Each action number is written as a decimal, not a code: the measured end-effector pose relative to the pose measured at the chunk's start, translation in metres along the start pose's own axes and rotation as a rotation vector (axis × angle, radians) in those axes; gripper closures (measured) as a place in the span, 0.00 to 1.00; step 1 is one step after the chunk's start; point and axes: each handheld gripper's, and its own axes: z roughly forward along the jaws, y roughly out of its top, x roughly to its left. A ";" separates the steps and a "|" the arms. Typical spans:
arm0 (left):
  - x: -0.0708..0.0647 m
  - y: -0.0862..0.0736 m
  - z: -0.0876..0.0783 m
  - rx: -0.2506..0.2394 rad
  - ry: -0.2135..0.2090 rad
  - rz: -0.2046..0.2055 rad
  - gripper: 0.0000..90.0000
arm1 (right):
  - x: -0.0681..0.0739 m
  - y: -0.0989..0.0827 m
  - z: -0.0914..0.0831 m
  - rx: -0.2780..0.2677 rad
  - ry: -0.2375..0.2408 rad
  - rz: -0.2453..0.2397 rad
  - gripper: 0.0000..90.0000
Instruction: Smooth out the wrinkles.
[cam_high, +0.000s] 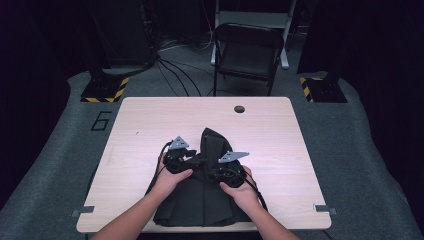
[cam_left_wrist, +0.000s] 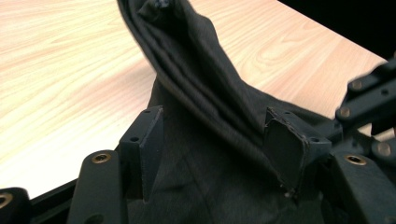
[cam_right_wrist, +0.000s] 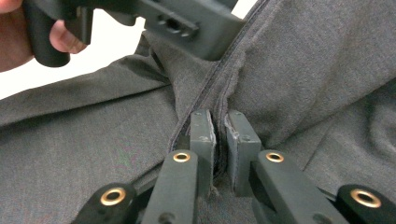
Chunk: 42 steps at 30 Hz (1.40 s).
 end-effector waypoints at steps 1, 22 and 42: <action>0.000 0.001 0.003 0.007 0.003 -0.001 0.43 | 0.000 0.000 0.000 0.000 -0.002 0.002 0.91; -0.002 0.005 0.033 -0.008 0.039 -0.089 0.52 | 0.003 -0.004 0.003 -0.010 -0.018 0.007 0.88; -0.002 0.034 0.024 -0.012 0.032 0.011 0.91 | 0.004 -0.002 -0.031 -0.108 0.025 0.018 0.54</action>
